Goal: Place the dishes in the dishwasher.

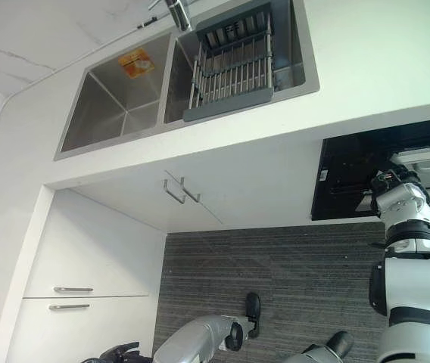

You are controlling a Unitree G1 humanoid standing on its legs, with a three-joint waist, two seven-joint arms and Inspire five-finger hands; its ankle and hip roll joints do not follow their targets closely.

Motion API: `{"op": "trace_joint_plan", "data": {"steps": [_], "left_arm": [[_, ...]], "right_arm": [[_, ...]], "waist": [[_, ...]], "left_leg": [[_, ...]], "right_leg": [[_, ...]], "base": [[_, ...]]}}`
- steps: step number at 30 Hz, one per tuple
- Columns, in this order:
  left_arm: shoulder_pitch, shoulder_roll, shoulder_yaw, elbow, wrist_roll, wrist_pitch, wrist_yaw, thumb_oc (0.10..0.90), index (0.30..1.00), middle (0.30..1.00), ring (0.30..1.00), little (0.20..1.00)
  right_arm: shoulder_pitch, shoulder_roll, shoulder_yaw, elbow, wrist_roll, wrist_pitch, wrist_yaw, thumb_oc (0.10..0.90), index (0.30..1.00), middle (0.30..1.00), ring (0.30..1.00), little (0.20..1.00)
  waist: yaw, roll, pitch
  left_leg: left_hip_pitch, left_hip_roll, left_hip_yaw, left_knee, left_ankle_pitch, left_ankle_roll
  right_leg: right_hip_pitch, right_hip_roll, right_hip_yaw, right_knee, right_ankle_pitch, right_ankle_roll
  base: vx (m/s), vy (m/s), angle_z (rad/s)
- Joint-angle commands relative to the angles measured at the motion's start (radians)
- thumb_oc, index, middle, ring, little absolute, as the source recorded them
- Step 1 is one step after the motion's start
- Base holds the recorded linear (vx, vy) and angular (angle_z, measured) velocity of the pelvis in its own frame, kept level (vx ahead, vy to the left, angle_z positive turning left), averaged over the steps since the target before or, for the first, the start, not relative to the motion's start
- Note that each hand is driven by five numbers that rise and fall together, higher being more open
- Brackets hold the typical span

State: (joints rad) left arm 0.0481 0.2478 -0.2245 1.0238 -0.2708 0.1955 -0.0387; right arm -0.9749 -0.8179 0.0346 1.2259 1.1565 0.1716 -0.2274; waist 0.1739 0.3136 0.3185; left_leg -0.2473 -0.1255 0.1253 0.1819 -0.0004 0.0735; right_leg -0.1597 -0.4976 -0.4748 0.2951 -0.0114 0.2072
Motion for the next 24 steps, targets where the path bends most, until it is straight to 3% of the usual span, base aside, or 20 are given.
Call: {"op": "trace_joint_plan", "data": {"steps": [1, 4, 5, 10, 11, 20, 24], "left_arm": [[0.026, 0.080, -0.004, 0.026, -0.007, 0.000, -0.022, 0.800, 0.900, 0.900, 0.900, 0.900], [0.031, 0.079, 0.014, 0.013, -0.018, -0.002, -0.039, 0.800, 0.900, 0.900, 0.900, 0.900], [0.027, 0.085, 0.032, -0.011, -0.042, 0.000, -0.057, 0.800, 0.900, 0.900, 0.900, 0.900], [0.013, 0.102, 0.067, -0.054, -0.100, -0.017, -0.077, 0.800, 0.900, 0.900, 0.900, 0.900], [0.007, 0.105, 0.081, -0.076, -0.146, -0.021, -0.069, 0.800, 0.900, 0.900, 0.900, 0.900], [-0.081, 0.121, 0.126, -0.127, -0.273, -0.007, -0.050, 0.800, 0.900, 0.900, 0.900, 0.900], [-0.097, 0.106, 0.140, -0.114, -0.311, -0.019, -0.020, 0.800, 0.900, 0.900, 0.900, 0.900]], "right_arm": [[-0.226, -0.012, 0.010, -0.231, 0.072, -0.120, 0.276, 0.800, 0.900, 0.900, 0.900, 0.900], [-0.179, -0.004, -0.011, -0.241, 0.033, -0.119, 0.325, 0.800, 0.900, 0.900, 0.900, 0.900], [-0.119, 0.006, -0.007, -0.259, -0.088, -0.100, 0.403, 0.800, 0.900, 0.900, 0.900, 0.900], [0.057, 0.061, 0.011, -0.320, -0.180, -0.065, 0.508, 0.800, 0.900, 0.900, 0.900, 0.900], [0.134, 0.100, 0.018, -0.348, -0.200, -0.087, 0.528, 0.800, 0.900, 0.900, 0.900, 0.900], [0.549, 0.343, 0.035, -0.456, -0.275, -0.264, 0.551, 0.800, 0.900, 0.900, 0.900, 0.900], [0.665, 0.392, 0.026, -0.437, -0.326, -0.315, 0.597, 0.800, 0.900, 0.900, 0.900, 0.900]], "waist": [[0.066, -0.065, -0.075], [0.056, -0.077, -0.086], [0.046, -0.096, -0.091], [0.012, -0.138, -0.090], [-0.004, -0.152, -0.082], [-0.086, -0.237, -0.100], [-0.107, -0.250, -0.118]], "left_leg": [[-0.025, 0.177, -0.062, 0.118, -0.175, -0.184], [-0.006, 0.182, -0.060, 0.118, -0.180, -0.185], [0.009, 0.191, -0.058, 0.118, -0.183, -0.185], [0.029, 0.223, -0.047, 0.118, -0.187, -0.185], [0.026, 0.239, -0.033, 0.118, -0.170, -0.180], [0.075, 0.327, 0.011, 0.118, -0.176, -0.190], [0.104, 0.348, 0.015, 0.118, -0.176, -0.195]], "right_leg": [[-0.028, -0.010, 0.102, 0.005, -0.091, 0.020], [-0.018, 0.002, 0.108, 0.005, -0.096, 0.020], [-0.011, 0.016, 0.113, 0.005, -0.098, 0.018], [-0.007, 0.060, 0.129, 0.005, -0.108, 0.013], [-0.012, 0.076, 0.125, 0.005, -0.094, -0.002], [0.028, 0.150, 0.159, 0.005, -0.119, -0.019], [0.057, 0.178, 0.163, 0.005, -0.139, -0.027]], "base": [[0.06, 0.024, -0.02], [0.07, -0.038, -0.05], [0.03, -0.104, -0.04], [-0.07, -0.175, -0.09], [-0.18, -0.178, -0.15], [-0.13, -0.218, -0.23], [-0.11, -0.181, -0.31]]}}
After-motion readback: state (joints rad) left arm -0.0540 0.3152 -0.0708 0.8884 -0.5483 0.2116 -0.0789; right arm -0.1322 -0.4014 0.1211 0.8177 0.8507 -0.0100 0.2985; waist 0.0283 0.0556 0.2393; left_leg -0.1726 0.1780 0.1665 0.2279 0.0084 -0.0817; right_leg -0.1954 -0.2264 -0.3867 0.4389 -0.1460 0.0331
